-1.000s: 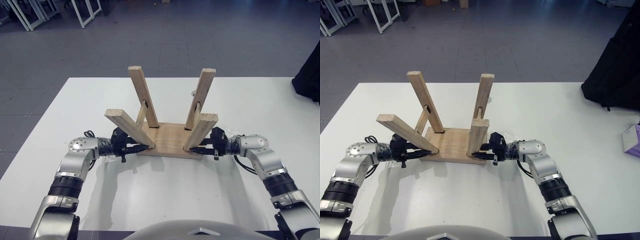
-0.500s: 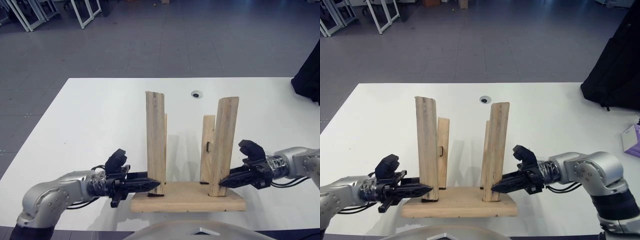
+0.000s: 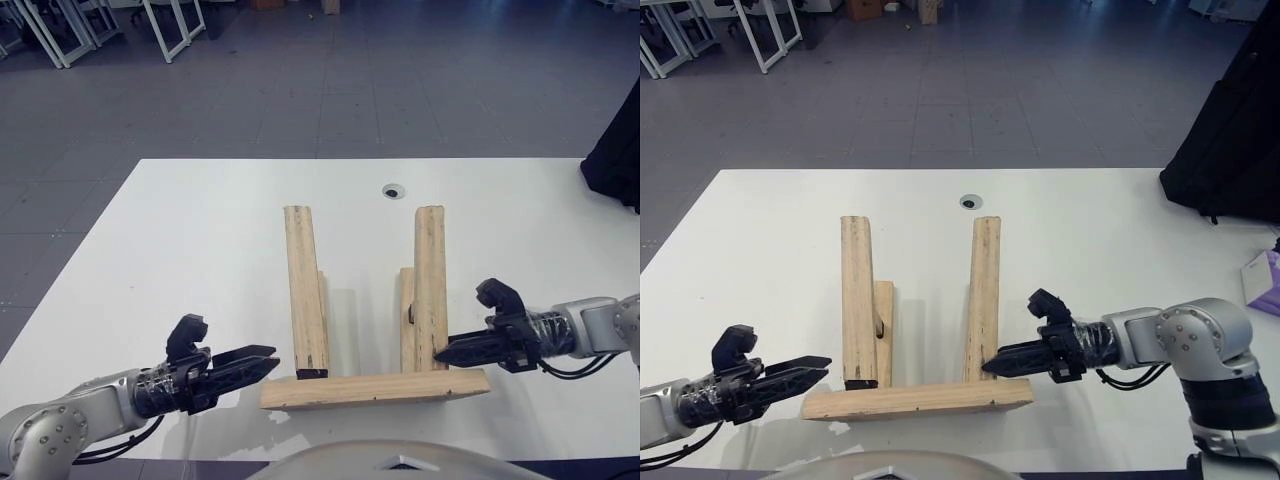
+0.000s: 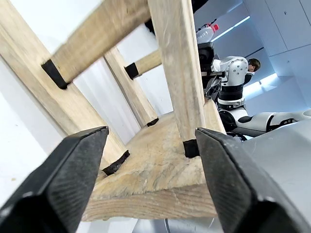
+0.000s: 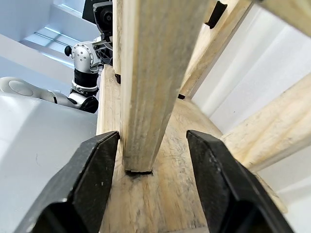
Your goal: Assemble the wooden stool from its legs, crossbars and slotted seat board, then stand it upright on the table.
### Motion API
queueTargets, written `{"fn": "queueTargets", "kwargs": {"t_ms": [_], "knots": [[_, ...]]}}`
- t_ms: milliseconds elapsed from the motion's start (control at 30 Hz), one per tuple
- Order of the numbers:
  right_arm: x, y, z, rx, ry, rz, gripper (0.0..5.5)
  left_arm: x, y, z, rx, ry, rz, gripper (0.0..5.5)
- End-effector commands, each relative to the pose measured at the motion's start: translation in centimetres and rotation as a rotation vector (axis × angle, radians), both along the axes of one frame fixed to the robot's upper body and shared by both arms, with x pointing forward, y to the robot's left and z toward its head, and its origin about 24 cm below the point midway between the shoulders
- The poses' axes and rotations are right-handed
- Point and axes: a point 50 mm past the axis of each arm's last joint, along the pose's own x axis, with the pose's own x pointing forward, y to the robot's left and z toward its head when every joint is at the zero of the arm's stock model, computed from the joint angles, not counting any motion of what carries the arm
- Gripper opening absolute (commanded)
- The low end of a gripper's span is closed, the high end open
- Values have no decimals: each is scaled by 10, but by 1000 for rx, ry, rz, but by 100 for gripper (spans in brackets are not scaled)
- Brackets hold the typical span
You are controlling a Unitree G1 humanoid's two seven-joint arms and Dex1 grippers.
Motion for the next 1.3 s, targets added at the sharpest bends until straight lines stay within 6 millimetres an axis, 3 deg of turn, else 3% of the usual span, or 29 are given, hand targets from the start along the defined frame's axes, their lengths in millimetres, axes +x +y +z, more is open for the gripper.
{"fn": "queueTargets", "kwargs": {"t_ms": [33,200,267,333,400,500,667,800,933,1100,1300], "knots": [[15,-14,13,-27,-118,-120,251,-2,21,5,155,-112,63,384],[21,-31,24,-51,-232,-210,251,-21,14,8,284,-240,-44,384],[26,-36,29,-70,-351,-239,251,-32,7,4,330,-263,-110,384],[45,-36,48,-33,-528,-275,251,-38,-1,4,337,-295,-139,384],[64,-27,76,32,-695,-297,251,-39,-11,9,324,-343,-170,384],[78,-3,107,103,-895,-261,251,-35,-20,10,331,-390,-191,384],[74,35,127,153,-1084,-156,251,-31,-17,7,377,-412,-187,384],[38,24,123,272,-934,85,251,-6,3,16,390,-499,-34,384],[8,21,105,220,-902,335,251,34,25,19,481,-598,185,384],[-12,35,68,142,-948,558,251,84,7,0,506,-656,267,384],[-18,40,38,64,-1000,621,251,117,-14,-10,459,-694,215,384]]}}
